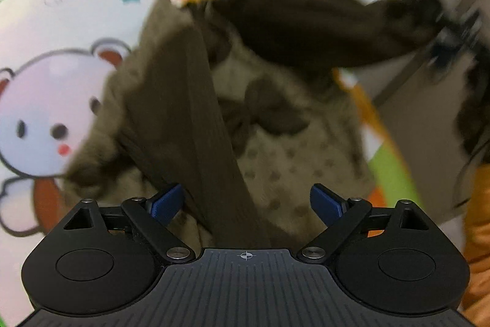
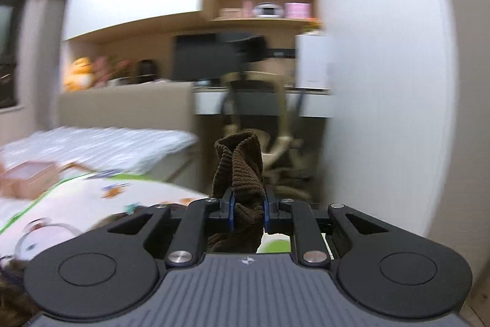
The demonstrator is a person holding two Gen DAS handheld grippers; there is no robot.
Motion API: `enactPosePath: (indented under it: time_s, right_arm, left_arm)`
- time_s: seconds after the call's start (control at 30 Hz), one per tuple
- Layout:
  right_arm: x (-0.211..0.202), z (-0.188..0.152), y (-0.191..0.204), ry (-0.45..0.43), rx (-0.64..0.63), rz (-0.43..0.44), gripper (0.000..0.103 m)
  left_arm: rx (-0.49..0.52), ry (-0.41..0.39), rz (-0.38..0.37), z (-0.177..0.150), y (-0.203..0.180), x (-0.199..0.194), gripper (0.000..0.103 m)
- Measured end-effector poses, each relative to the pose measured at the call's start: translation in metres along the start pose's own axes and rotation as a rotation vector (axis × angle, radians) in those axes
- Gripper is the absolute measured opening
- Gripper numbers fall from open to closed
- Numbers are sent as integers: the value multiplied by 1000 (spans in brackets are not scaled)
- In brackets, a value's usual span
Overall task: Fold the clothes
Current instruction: 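Lift the dress with both grippers and lay it flat on the mat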
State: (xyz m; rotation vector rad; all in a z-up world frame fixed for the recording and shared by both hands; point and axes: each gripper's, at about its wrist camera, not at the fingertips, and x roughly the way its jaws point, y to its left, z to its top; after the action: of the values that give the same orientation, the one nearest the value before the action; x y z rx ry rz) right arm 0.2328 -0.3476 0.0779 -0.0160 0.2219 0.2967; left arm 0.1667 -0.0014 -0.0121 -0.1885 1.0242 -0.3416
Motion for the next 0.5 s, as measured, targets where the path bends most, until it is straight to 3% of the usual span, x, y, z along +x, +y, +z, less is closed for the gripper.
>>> enactPosePath:
  time_s: [0.07,0.1,0.13,0.17,0.2,0.27,0.33,0.5]
  right_arm:
    - [8,-7,-13,19,38,-18,16]
    - [13,-11,-17,31,52,-25,16]
    - [20,-15,-19,47,58,-27,16]
    - [27,-19,-20,64,62,-29,16]
    - [36,-22,-20,80,62,-30,16]
    - [57,-26,-17,110,62,-36,16]
    - [76,-26,-14,131,57,-48,16]
    - [99,-7,-17,80,4,-143,15]
  left_arm:
    - [52,-1,44,-1,-8,14,84]
    - [105,-32,66,-1,-13,15,60]
    - [150,-55,89,-2,-16,15,46]
    - [170,-72,112,0,-13,14,19]
    - [186,-88,129,3,-9,13,12]
    - [156,-109,117,12,8,4,9]
    - [151,-172,166,26,27,-14,8]
    - [71,-385,341,69,95,-83,7]
